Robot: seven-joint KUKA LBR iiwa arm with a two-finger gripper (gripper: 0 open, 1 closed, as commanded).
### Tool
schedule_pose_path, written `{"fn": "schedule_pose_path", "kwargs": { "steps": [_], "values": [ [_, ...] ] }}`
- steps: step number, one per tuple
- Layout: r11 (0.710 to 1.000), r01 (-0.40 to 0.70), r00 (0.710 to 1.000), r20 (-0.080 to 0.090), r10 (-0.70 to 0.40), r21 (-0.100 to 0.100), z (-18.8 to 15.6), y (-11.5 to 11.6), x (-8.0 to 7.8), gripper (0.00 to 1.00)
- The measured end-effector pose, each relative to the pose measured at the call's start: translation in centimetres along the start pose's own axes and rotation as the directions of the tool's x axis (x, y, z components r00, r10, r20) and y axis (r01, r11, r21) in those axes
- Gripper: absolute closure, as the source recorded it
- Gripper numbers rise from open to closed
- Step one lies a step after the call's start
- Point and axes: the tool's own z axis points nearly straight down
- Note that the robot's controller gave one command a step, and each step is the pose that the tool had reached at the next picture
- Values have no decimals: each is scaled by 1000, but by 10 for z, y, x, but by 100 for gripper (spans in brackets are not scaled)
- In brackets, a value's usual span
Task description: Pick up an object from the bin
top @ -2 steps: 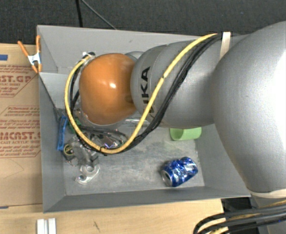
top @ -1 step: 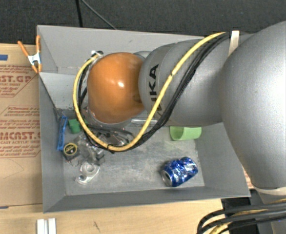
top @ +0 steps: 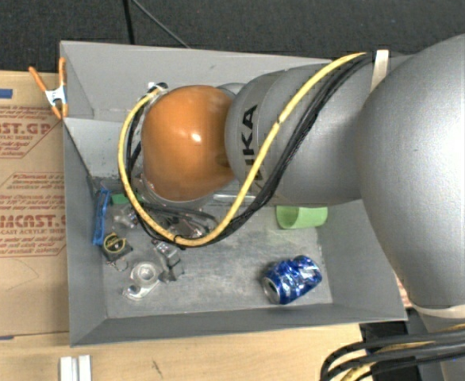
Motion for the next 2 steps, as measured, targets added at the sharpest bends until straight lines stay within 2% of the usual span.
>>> {"fn": "schedule_pose_path", "kwargs": {
  "steps": [1,2],
  "values": [
    [995,97,995,2,-97,2,99,-18,-40,0],
    [995,98,995,-8,-98,0,93,-18,-40,100]
  ]
}}
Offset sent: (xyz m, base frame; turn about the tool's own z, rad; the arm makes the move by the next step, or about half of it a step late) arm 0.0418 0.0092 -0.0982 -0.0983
